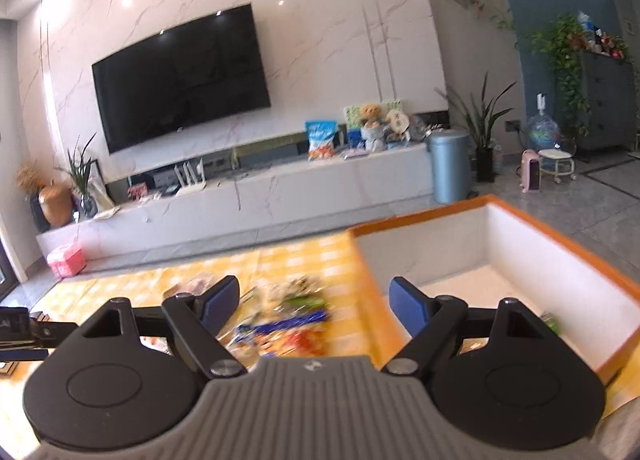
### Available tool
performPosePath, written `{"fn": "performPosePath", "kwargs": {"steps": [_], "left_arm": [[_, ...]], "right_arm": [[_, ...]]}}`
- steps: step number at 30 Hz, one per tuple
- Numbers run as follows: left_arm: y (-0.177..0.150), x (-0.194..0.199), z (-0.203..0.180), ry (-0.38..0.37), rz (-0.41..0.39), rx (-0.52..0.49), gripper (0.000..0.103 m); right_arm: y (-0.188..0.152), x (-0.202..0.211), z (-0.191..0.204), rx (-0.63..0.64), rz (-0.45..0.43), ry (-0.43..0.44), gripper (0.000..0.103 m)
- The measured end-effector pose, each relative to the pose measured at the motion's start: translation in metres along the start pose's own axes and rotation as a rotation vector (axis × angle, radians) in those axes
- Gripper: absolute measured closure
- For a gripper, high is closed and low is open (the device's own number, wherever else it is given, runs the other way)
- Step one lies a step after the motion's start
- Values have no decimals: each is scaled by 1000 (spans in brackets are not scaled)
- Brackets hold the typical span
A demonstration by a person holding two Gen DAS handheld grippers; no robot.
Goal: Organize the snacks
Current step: 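Move both tools back from the box toward the snacks on the table, then close the right tool on the Mimi chip bag while the left tool reaches the dried-fruit bag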
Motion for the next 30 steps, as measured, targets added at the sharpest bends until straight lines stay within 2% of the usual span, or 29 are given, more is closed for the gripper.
{"fn": "performPosePath", "kwargs": {"steps": [2,6,8,14,24,30], "left_arm": [[-2,-5,14,5,2,18,12],[-4,-12,33,94,-23,-5,12],[-6,-14,39,108,-32,-6,12],[-13,-34,37,34,-11,33,12],[-34,-62,13,-53,26,10,12],[-45,-81,17,-15,79,14,12]], "right_arm": [[-9,-9,15,22,26,12,22],[-31,-31,35,82,79,3,22],[-43,-40,39,105,109,-7,23],[-64,-72,33,118,183,-45,23],[-86,-123,17,115,246,-72,23],[-88,-159,15,106,307,-117,23]]}}
Point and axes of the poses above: each gripper's, at about its wrist camera, not at the fingertips, and x roughly against the way its jaws point, z to its left, y to its top, the point moved 8 cm from there along -x, roughly the way its jaws point
